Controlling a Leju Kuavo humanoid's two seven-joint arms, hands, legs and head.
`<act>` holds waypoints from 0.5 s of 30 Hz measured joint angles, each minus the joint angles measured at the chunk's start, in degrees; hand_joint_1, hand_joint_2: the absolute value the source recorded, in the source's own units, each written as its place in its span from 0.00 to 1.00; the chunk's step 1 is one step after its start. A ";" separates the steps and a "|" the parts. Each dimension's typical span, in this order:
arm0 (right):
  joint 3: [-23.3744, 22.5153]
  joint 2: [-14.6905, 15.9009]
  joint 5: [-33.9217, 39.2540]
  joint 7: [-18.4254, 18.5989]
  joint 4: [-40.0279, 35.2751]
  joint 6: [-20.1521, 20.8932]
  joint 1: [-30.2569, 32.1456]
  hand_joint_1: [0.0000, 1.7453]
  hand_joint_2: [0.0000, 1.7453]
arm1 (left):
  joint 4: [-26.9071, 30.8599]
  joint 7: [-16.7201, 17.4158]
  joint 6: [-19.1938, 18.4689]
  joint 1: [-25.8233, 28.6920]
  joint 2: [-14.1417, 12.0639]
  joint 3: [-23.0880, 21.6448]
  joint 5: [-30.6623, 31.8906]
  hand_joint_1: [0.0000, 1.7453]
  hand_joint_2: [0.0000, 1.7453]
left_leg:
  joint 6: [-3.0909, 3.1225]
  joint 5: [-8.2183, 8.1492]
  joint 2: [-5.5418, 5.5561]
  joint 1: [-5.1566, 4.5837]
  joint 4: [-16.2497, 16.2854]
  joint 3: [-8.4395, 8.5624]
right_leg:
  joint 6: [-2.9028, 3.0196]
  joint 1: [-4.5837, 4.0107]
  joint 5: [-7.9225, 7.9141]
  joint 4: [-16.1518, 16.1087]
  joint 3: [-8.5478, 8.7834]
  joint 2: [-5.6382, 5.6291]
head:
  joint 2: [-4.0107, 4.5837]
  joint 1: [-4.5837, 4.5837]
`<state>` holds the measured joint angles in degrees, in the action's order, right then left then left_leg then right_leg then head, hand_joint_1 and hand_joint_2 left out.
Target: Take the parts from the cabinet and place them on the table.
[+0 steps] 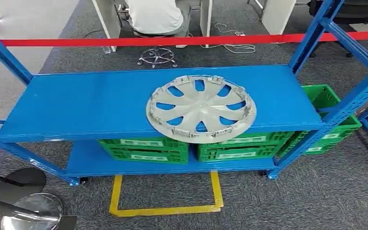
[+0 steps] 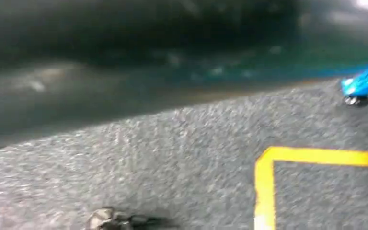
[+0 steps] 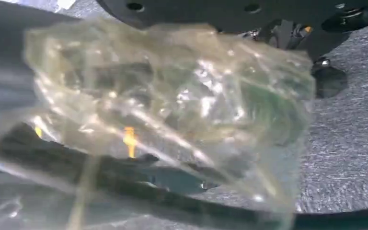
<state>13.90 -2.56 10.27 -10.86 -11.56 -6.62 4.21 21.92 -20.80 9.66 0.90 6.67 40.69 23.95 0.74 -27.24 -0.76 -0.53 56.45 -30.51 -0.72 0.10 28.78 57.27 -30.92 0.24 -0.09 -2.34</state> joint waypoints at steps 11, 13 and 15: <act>-5.35 0.85 -4.52 4.80 -3.93 2.88 1.55 0.00 0.00 | 0.00 9.22 -4.20 3.22 -2.54 -16.74 -10.67 0.00 0.00 | -0.13 -0.06 0.00 -0.17 0.06 -0.01 | -0.03 0.25 -0.04 -0.01 0.00 0.00 | 0.00 0.04; -6.34 1.01 -5.29 5.64 -4.72 3.48 1.86 0.00 0.00 | 0.02 10.84 -4.96 3.78 -2.99 -19.74 -12.59 0.00 0.00 | -0.10 -0.08 0.00 -0.20 0.07 -0.02 | -0.04 0.28 -0.04 -0.01 0.01 0.00 | 0.00 0.02; -7.30 1.11 -6.05 6.47 -5.47 3.91 2.16 0.00 0.00 | 0.02 12.52 -5.66 4.35 -3.45 -22.71 -14.51 0.00 0.00 | -0.10 -0.08 0.00 -0.21 0.07 -0.02 | -0.04 0.29 -0.04 -0.02 0.01 -0.01 | 0.00 0.02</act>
<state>6.60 -1.44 4.22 -4.39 -17.03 -2.71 6.37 21.94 -8.28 4.00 5.25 3.21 17.98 9.44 0.64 -27.32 -0.76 -0.74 56.52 -30.52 -0.76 0.38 28.74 57.26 -30.91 0.24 -0.09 -2.32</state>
